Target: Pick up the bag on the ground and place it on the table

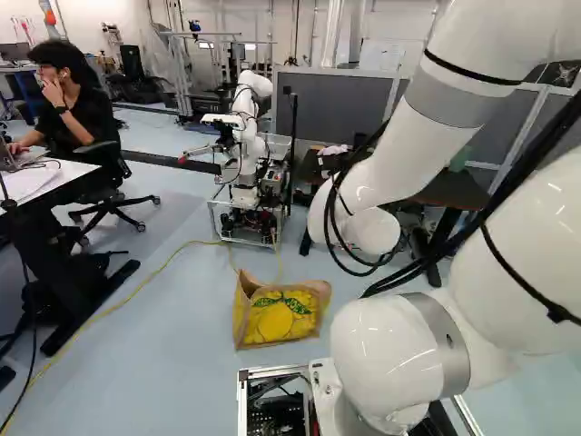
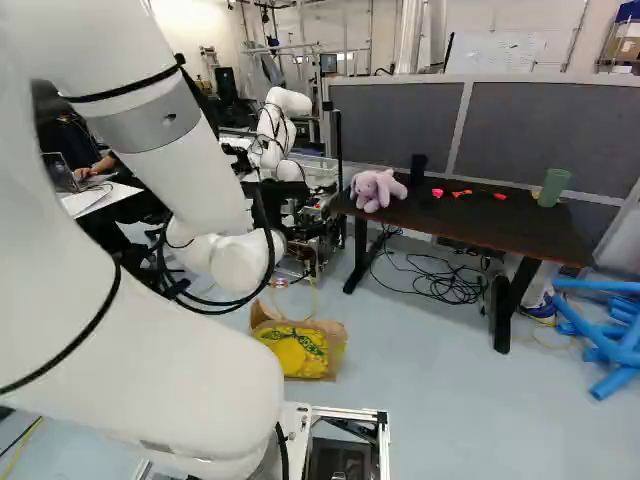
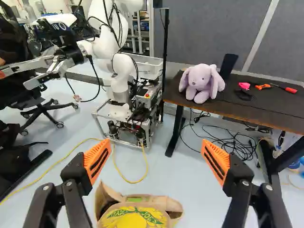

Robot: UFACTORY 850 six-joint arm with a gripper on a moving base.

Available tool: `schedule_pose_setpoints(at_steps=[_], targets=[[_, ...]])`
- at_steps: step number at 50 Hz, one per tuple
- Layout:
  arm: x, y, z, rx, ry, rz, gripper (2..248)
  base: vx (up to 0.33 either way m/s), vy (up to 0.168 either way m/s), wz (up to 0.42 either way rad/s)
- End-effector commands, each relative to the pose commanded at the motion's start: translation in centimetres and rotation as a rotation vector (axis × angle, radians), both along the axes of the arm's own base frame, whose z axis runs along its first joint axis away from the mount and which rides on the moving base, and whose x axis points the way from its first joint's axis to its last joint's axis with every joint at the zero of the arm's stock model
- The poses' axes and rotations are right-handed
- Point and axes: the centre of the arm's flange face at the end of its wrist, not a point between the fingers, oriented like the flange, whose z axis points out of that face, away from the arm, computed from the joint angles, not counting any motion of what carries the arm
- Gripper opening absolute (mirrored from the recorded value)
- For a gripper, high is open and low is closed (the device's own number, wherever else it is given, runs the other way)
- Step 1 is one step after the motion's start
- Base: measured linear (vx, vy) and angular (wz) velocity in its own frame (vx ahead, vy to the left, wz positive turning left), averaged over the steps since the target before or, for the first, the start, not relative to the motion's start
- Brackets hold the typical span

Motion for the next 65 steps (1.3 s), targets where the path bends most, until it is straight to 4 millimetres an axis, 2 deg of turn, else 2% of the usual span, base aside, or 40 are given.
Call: schedule_pose_setpoints(at_steps=[11,21,41,65], targets=[[2.2,0.1,0.0,-0.005,0.023,0.013,247,0.000,0.000,0.000],[4.4,0.2,-0.8,-0.012,0.069,0.033,247,0.000,0.000,0.000],[8.5,0.6,-3.3,-0.037,0.191,0.093,247,0.000,0.000,0.000],[12.3,0.8,-6.9,-0.063,0.345,0.146,247,0.000,0.000,0.000]])
